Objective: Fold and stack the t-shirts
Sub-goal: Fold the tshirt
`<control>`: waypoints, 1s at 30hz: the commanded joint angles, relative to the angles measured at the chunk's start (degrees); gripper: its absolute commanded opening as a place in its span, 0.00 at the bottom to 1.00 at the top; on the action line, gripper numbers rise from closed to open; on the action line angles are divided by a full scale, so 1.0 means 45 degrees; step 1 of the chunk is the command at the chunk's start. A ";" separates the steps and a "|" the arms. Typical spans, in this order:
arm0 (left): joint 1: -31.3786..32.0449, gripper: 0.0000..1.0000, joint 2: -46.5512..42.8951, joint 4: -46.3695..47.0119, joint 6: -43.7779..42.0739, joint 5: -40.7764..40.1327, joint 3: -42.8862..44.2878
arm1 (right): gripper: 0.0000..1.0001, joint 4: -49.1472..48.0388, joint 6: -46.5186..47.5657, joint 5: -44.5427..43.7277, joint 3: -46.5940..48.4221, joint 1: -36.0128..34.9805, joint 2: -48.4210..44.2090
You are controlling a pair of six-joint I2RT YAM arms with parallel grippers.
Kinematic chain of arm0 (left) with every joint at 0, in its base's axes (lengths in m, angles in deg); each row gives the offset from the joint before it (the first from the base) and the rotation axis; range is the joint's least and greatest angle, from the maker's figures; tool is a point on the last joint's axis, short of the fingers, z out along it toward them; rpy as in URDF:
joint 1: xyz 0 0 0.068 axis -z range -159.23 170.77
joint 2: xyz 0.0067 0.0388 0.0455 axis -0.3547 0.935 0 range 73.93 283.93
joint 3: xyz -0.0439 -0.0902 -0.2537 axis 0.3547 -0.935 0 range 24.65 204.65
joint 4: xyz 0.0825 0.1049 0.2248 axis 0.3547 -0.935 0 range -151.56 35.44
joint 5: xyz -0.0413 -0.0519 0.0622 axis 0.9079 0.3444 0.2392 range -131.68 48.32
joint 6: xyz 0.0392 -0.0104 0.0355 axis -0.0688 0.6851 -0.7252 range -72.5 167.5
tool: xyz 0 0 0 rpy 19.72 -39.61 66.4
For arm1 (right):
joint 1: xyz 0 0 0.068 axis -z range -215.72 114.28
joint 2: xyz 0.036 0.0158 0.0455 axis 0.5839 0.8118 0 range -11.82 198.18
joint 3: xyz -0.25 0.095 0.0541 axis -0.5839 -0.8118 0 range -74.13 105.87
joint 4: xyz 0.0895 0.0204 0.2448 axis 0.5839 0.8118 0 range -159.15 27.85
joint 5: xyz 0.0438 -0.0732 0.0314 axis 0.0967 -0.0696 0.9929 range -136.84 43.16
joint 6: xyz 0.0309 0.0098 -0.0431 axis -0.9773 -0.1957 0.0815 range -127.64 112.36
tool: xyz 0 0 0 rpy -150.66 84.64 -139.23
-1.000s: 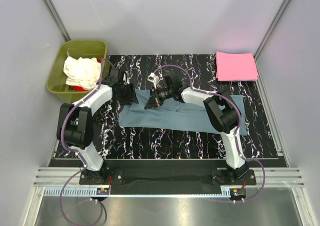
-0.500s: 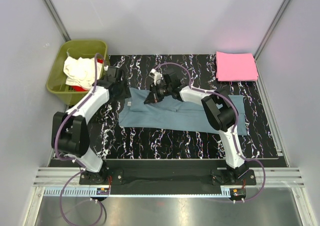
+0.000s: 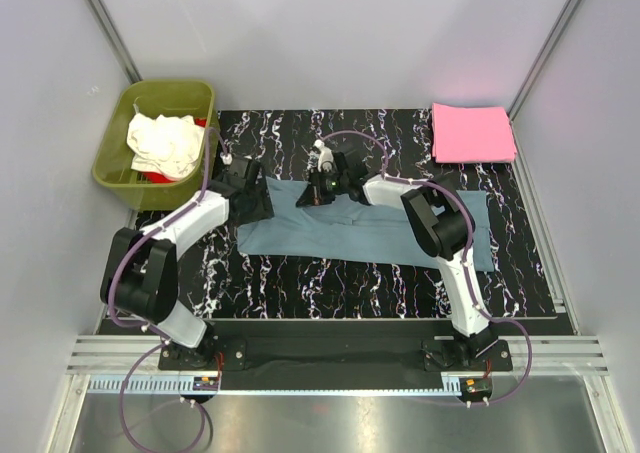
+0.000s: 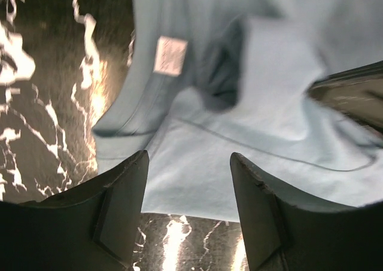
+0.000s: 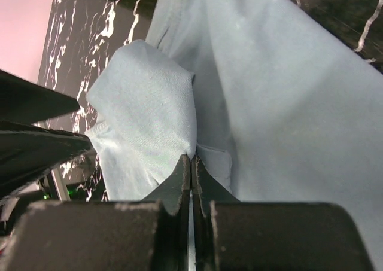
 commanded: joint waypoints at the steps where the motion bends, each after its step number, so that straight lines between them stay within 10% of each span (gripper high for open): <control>1: -0.0053 0.62 -0.0248 0.0901 0.0481 -0.0298 -0.0390 | 0.00 -0.0664 -0.0668 -0.0431 -0.0342 0.0023 -0.0498; 15: 0.0044 0.61 -0.0308 0.3224 0.0716 0.2199 -0.0685 | 0.13 -0.2228 -0.2154 -0.1174 -0.1671 0.0218 -0.1376; 25: 0.0025 0.55 0.1994 0.4711 0.0835 0.3981 0.0934 | 0.34 0.1090 -0.1627 -0.4085 -0.1828 0.0296 -0.3739; 30: -0.0208 0.55 0.3537 0.4455 0.0462 0.3374 0.2068 | 0.09 0.2070 -0.1469 -0.2934 -0.2352 0.0277 -0.4248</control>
